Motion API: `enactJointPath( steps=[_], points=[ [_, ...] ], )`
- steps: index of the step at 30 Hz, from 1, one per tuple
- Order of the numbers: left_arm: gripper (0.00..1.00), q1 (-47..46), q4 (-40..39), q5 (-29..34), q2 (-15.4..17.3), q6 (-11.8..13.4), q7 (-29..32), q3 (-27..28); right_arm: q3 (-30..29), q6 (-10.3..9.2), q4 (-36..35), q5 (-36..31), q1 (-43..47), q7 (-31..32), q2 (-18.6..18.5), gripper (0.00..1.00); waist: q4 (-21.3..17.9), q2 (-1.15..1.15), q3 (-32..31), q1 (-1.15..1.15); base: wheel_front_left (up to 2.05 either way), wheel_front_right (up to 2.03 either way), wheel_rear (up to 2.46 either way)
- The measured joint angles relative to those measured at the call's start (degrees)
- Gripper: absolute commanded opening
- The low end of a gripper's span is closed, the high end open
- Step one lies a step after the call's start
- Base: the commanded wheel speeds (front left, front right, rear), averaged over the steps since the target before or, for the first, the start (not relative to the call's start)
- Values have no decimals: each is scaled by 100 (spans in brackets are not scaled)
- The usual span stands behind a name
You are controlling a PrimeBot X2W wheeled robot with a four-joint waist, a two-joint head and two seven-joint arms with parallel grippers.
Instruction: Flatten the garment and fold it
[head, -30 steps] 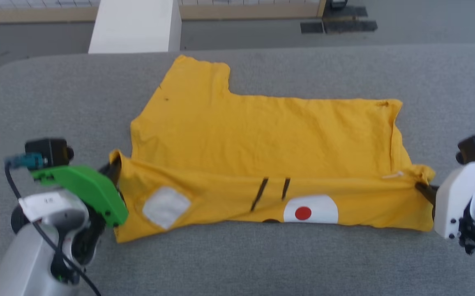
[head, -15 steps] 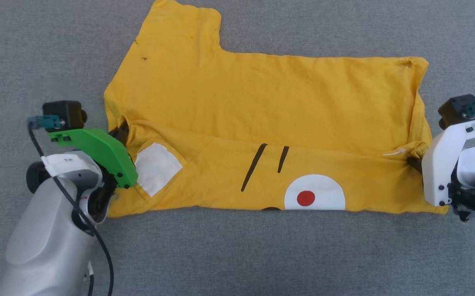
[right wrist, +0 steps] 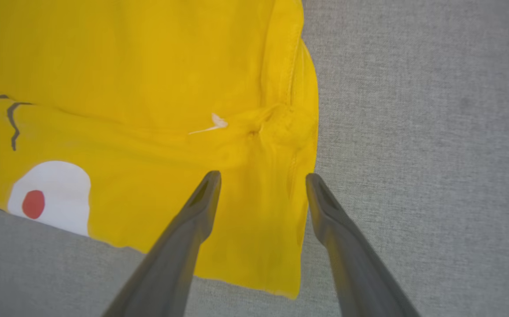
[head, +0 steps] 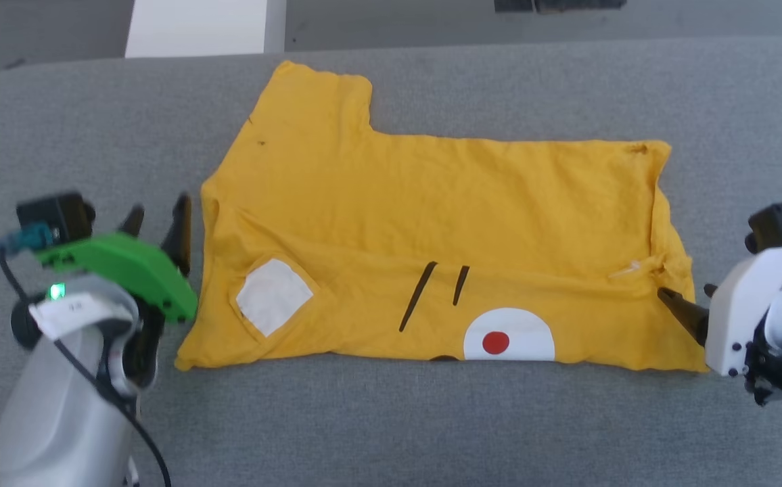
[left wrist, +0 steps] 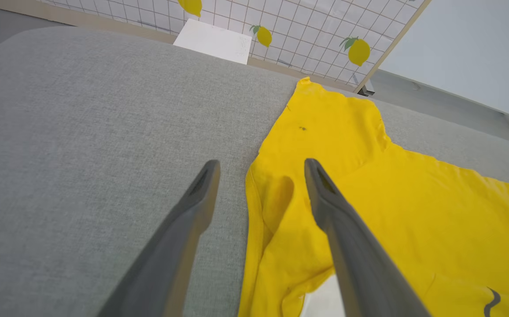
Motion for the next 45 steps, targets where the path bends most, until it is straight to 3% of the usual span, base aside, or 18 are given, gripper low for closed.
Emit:
enactJointPath(
  steps=[5, 12, 18, 23, 24, 25, 26, 30, 35, 45],
  points=[
    [100, 1022, -583, -101, 5, 566, 708, -101, -325, 0, -366, 11, 553, -71, 180, 100, 29, 0, -389, 0, 0, 0, 0],
    [100, 1437, -1148, -190, 134, 1287, 1897, -379, -615, -1, -701, -99, 872, -1, 304, 100, 40, 0, -578, 0, 0, 0, 0],
    [100, 1423, -937, 13, 223, 1537, 2397, -675, -601, 0, -890, -190, 871, 32, 391, 100, -95, 0, -436, 0, 0, 0, 0],
    [100, 1378, -683, -21, 269, 1555, 2659, -722, -501, -1, -935, -190, 855, 31, 413, 100, -263, 0, -301, -1, 0, 0, 0],
    [52, 1367, -675, -70, 283, 1544, 2724, -716, -509, -1, -942, -190, 854, 30, 411, 100, -295, 0, -269, -1, 0, 0, 0],
    [11, 1366, -692, -113, 299, 1513, 2775, -702, -516, -1, -946, -191, 854, 29, 409, 100, -323, 0, -241, -1, 0, 0, 0],
    [0, 1371, -717, -207, 301, 1503, 2804, -658, -525, -1, -951, -201, 854, 29, 404, 100, -345, 0, -214, -1, 0, 0, 0],
    [0, 1469, -892, -472, 216, 1445, 2630, -427, -571, -1, -990, -298, 854, 21, 358, 100, -380, 0, -146, -1, 0, 0, 0],
    [0, 1884, -1466, -689, -49, 1449, 1975, -56, -490, 0, -990, -502, 855, 31, 294, 100, -318, 0, -161, 0, 0, 0, 0],
    [0, 2159, -2264, -647, -190, 1467, 1748, -131, 54, 0, -337, -1042, 650, 78, 159, 100, -42, 0, 15, -1, 0, 0, 0]
  ],
)
